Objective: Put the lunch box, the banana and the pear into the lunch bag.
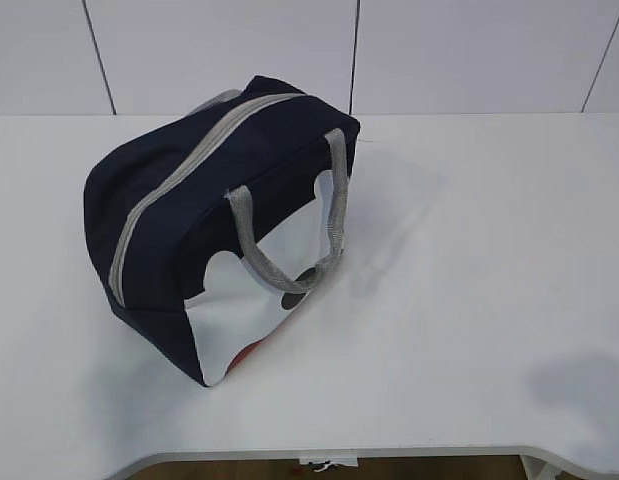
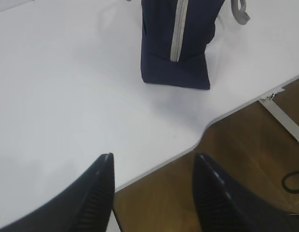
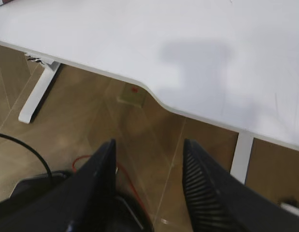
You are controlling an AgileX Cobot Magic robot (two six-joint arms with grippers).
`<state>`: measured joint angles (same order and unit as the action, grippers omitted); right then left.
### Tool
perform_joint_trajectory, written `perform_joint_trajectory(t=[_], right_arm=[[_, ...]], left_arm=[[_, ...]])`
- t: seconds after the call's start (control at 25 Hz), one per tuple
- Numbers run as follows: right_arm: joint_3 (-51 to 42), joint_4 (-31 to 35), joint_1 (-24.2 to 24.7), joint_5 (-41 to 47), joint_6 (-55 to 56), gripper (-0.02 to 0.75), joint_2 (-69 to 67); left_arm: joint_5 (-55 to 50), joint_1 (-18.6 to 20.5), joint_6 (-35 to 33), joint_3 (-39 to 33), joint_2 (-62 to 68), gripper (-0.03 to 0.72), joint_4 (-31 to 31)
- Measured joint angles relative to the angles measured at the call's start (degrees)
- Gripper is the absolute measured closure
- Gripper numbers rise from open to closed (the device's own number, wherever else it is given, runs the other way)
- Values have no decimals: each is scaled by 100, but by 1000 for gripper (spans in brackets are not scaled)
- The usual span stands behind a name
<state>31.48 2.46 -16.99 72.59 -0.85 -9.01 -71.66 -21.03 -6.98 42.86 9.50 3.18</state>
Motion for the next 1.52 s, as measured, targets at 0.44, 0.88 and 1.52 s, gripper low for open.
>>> perform_joint_trajectory(t=[0.44, 0.88, 1.52], right_arm=[[-121, -246, 0, -403, -21, 376, 1003], [-273, -246, 0, -679, -21, 376, 1003], [-282, -246, 0, -714, -12, 377, 1003]], left_arm=[[726, 0, 0, -1190, -895, 337, 15], [764, 0, 5, -1270, -895, 384, 15], [764, 1153, 13, -1270, -895, 398, 95]])
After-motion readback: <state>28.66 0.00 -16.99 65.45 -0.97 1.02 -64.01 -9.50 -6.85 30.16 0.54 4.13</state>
